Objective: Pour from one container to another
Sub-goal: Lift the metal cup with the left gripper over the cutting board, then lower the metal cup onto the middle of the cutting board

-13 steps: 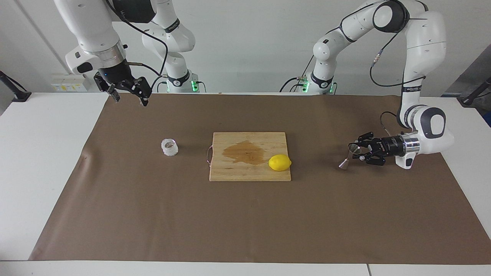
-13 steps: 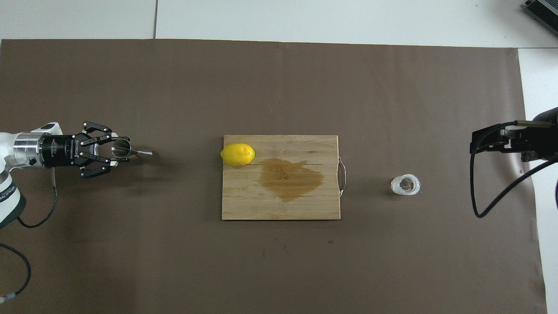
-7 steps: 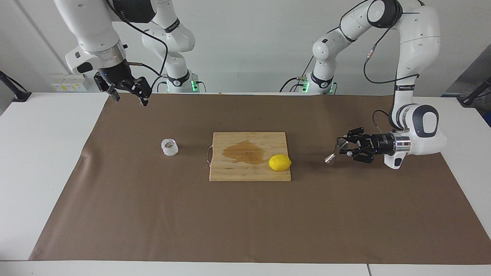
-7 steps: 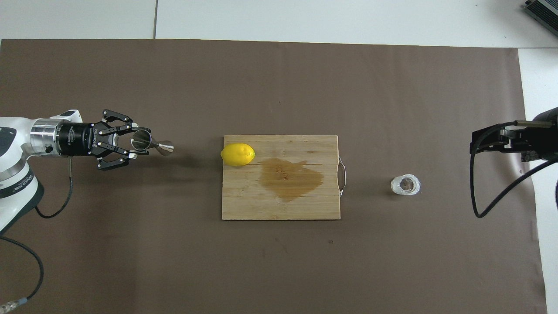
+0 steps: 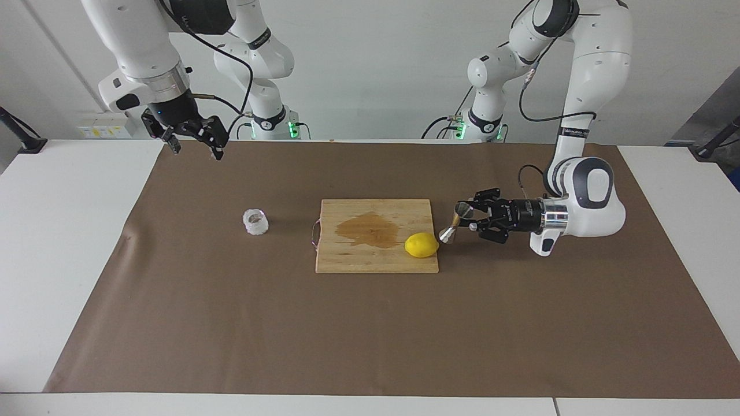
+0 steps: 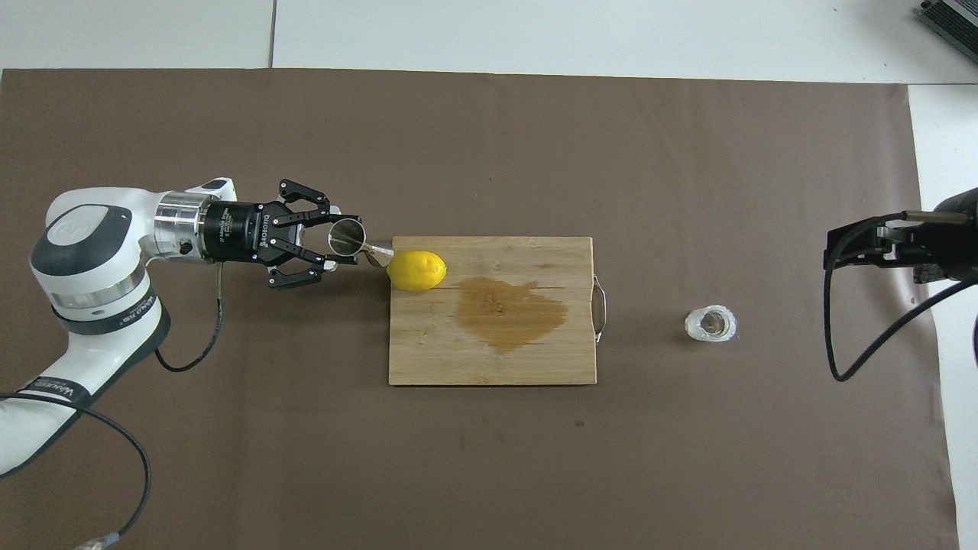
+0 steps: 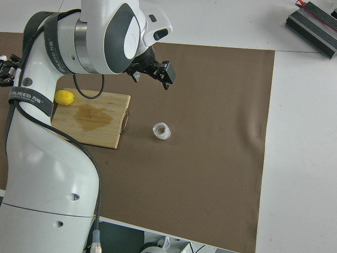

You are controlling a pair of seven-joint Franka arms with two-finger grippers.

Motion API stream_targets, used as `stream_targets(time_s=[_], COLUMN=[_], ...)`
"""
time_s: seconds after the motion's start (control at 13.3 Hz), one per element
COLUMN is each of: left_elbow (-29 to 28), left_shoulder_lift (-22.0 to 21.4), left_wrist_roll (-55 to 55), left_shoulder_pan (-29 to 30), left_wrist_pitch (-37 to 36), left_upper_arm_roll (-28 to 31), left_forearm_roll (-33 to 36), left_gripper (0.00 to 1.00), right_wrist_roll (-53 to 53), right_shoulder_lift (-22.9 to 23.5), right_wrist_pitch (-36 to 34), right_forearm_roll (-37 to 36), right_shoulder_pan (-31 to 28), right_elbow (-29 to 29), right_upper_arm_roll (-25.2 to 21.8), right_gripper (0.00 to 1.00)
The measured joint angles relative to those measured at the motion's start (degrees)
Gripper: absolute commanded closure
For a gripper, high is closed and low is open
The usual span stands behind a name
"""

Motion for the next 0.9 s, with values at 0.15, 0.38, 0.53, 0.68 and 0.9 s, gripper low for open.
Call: stream_targets(time_s=[0.15,0.38,0.53,0.68,0.9], left_elbow=[-0.5,-0.8,-0.9,-1.4,-2.6], left_shoulder_lift=[-0.1,-0.2,-0.2,-0.2,-0.3], left_wrist_roll=[0.0,0.1,0.3,2.1,4.5], left_shoulder_pan=[-3.8,-9.7,-13.1,-15.8,-19.6], left_wrist_pitch=[4.2,10.6,13.8,17.1,21.5], left_upper_arm_roll=[0.0,0.0,0.0,0.0,0.1], left_forearm_roll=[-2.8,-7.8,-10.5,-12.9,-16.8], left_gripper=[1.0,1.0,1.0,1.0,1.0], right_wrist_roll=[0.0,0.0,0.0,0.0,0.0], right_shoulder_lift=[0.0,0.0,0.0,0.0,0.0], right_wrist_pitch=[0.0,0.0,0.0,0.0,0.0], right_forearm_roll=[0.0,0.0,0.0,0.0,0.0], right_shoulder_pan=[0.0,0.0,0.0,0.0,0.0], right_elbow=[0.0,0.0,0.0,0.0,0.0], right_upper_arm_roll=[0.0,0.0,0.0,0.0,0.0], right_gripper=[0.0,0.0,0.0,0.0,0.0])
